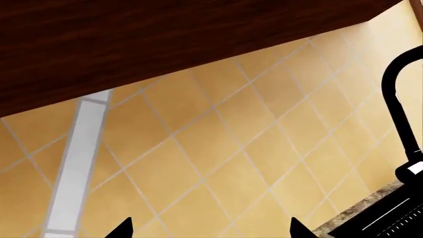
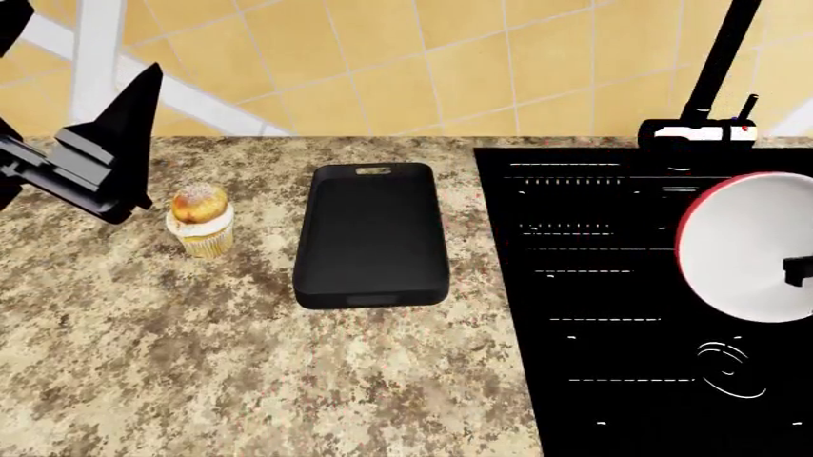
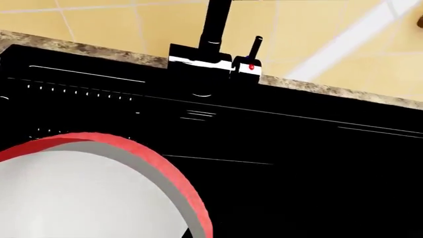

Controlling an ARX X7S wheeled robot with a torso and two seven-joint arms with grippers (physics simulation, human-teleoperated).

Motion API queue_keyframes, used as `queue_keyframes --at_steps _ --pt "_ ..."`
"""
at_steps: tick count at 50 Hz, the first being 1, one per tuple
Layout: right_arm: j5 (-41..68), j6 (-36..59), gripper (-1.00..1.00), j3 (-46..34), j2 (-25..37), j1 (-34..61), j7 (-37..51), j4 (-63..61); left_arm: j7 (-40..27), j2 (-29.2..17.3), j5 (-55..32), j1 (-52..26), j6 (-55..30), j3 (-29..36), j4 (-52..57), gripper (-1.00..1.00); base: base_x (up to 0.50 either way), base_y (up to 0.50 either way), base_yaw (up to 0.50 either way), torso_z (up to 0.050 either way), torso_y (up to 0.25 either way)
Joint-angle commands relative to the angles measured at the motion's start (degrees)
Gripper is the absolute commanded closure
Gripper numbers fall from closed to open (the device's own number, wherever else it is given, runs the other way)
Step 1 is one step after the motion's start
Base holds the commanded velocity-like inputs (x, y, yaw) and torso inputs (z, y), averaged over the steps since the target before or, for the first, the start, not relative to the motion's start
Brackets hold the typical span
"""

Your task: Move the fresh-baked cupcake off the tray onto the counter, and place the bowl used for mixing into the sink.

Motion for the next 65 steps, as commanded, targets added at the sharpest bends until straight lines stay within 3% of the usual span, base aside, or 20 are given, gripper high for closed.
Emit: queue_keyframes --at_steps 1,20,34,65 --pt "-4.12 2.89 1.00 0.26 0.01 3.49 1.96 0.18 -0.12 -0.07 0.11 0.28 0.02 -0.17 0.26 -1.00 0.00 0.00 0.00 0.000 0.000" --pt "-18.27 13.16 1.00 -4.85 -6.37 6.98 0.20 3.07 -0.61 -0.90 0.12 0.61 -0.41 -0.57 1.10 -1.00 0.00 0.00 0.00 0.000 0.001" --pt "-25.03 14.90 1.00 -8.95 -10.26 6.91 -1.99 7.07 -1.10 -2.36 0.18 2.80 1.18 -1.13 1.17 -1.00 0.00 0.00 0.00 0.000 0.000" --pt "-30.99 18.98 1.00 -15.03 -11.36 5.99 -4.88 7.76 -0.54 -2.20 0.92 3.31 0.86 -1.35 1.10 -1.00 0.00 0.00 0.00 0.000 0.000"
